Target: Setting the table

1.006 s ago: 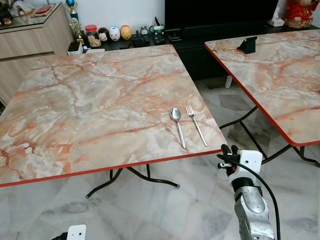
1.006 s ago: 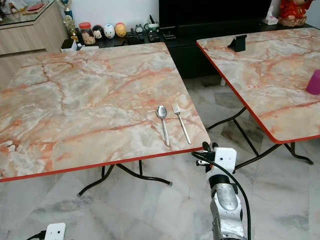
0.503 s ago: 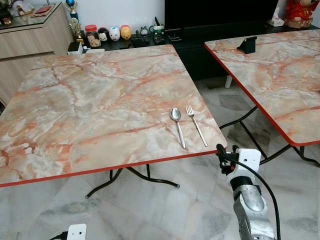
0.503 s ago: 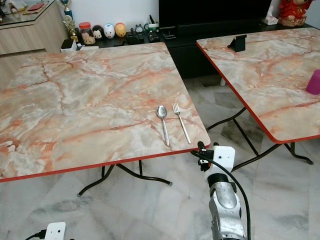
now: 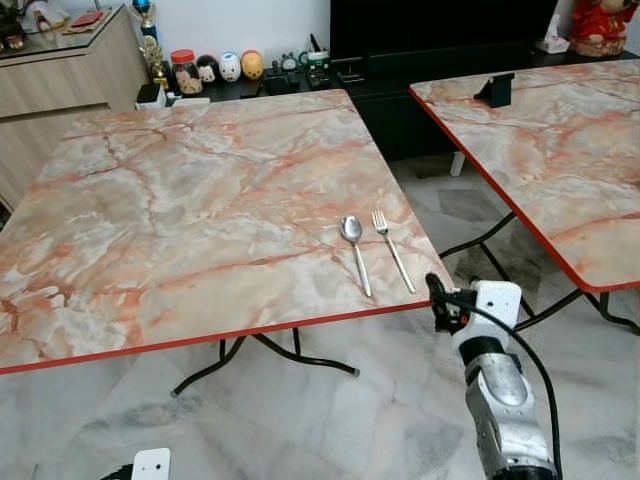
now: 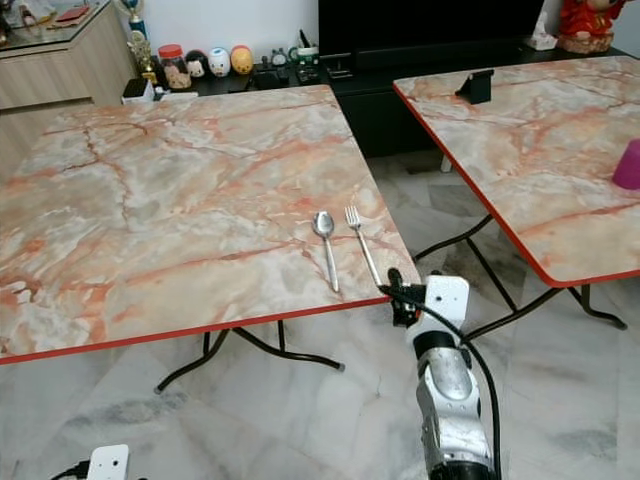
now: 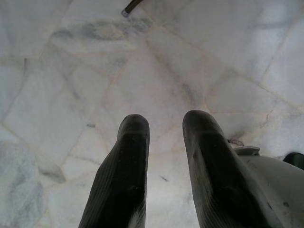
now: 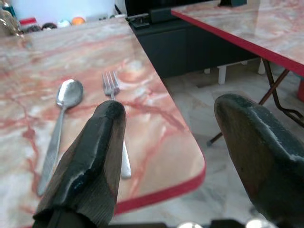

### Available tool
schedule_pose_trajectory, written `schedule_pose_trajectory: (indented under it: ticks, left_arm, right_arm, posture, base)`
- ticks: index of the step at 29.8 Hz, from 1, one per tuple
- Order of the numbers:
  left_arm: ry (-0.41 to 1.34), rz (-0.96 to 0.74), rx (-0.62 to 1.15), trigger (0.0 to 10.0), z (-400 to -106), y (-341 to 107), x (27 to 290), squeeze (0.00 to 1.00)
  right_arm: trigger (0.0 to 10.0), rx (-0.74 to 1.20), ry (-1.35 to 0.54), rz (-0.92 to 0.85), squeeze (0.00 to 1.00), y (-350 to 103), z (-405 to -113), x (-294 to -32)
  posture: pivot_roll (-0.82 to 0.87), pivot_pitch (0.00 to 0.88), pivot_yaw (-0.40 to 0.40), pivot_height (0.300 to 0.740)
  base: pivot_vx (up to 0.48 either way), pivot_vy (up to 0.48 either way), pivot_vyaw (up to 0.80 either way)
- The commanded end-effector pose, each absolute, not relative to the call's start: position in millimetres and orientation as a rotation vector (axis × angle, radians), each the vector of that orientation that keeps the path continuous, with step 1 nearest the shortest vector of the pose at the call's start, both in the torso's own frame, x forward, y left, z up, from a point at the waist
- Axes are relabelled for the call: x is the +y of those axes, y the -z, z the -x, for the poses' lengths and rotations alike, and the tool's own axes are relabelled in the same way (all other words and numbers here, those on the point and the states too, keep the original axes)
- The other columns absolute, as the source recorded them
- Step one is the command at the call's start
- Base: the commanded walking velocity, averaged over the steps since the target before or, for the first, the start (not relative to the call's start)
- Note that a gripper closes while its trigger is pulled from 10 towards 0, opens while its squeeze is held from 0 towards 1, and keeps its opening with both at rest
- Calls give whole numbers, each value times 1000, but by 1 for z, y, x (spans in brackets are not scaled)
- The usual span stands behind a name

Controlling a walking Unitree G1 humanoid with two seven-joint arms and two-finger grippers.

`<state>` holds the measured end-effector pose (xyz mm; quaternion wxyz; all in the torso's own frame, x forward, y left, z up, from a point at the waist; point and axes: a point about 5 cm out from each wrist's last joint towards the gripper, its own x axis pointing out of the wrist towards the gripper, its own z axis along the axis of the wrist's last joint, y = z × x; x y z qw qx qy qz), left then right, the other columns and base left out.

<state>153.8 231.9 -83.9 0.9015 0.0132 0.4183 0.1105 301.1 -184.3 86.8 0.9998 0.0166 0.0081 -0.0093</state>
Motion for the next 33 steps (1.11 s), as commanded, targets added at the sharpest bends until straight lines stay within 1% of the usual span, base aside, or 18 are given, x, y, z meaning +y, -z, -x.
schedule_pose_trajectory:
  ticks: [1, 7, 13, 24, 33]
  left_arm:
    - [-243, -24, 877, 10000, -151, 85, 234, 0]
    - [-243, -30, 881, 10000, -152, 85, 233, 0]
    - [-246, -30, 883, 10000, -150, 85, 234, 0]
    - [-238, -32, 869, 10000, -153, 84, 233, 0]
    - [-237, -34, 863, 10000, -154, 83, 234, 0]
  right_arm:
    - [10000, 7, 15, -37, 0, -91, -303, -183]
    - [10000, -19, -3, -20, 0, -97, -305, -178]
    - [10000, -18, -8, -24, 0, -97, -304, -178]
    - [10000, -25, -9, -46, 0, -97, -304, -176]
    - [10000, -25, 14, -42, 0, -102, -304, -184]
  posture:
    - [-59, 0, 46, 740]
    - [-59, 0, 43, 740]
    - [-58, 0, 44, 740]
    - [-64, 0, 47, 740]
    - [-66, 0, 45, 740]
  base:
    - [0, 0, 0]
    - [289, 0, 0]
    - [311, 0, 704]
    - [329, 0, 0]
    - [0, 0, 0]
